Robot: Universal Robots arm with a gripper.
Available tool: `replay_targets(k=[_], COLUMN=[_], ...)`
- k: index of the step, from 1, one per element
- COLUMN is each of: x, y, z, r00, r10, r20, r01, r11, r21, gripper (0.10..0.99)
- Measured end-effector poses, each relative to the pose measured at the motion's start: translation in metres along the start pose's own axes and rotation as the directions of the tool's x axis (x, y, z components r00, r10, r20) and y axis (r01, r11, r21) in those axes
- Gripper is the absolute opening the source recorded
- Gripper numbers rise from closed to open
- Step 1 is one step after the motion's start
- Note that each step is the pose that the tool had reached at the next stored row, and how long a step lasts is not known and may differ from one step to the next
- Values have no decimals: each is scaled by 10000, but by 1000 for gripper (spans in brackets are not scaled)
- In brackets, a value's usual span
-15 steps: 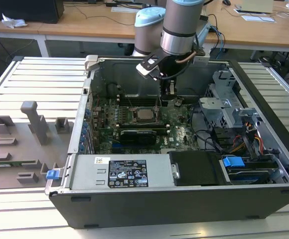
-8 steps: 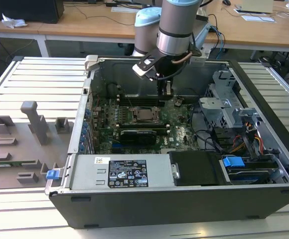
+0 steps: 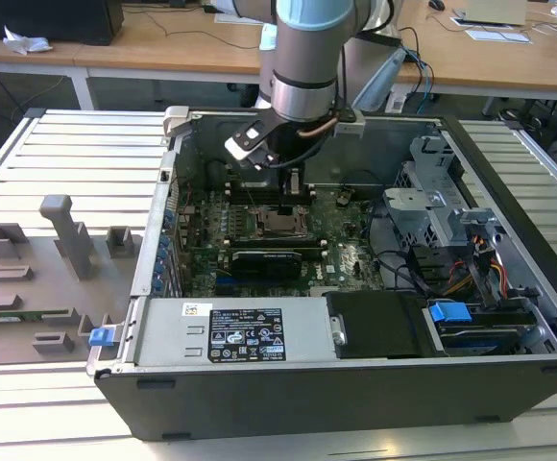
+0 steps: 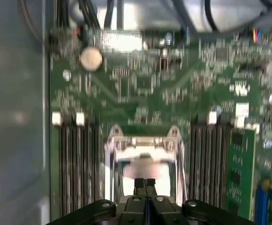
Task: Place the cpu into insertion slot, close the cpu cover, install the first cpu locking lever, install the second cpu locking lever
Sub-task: 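Close the cpu cover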
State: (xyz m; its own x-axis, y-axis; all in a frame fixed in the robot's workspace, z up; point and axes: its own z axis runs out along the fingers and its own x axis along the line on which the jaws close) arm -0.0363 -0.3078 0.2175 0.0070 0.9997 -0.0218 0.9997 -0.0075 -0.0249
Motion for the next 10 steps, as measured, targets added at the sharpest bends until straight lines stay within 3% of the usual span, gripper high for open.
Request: replay_targets(k=[1, 5, 10], x=[0, 0, 0], y=[-75, -226, -282], z=[12, 59, 104], r00=[10000, 10000, 10000], r10=[1, -1, -18], r20=[-3, -9, -49], r01=[-1, 1, 18], r11=[10000, 10000, 10000], r21=[-1, -2, -2], gripper=[106, 106, 106])
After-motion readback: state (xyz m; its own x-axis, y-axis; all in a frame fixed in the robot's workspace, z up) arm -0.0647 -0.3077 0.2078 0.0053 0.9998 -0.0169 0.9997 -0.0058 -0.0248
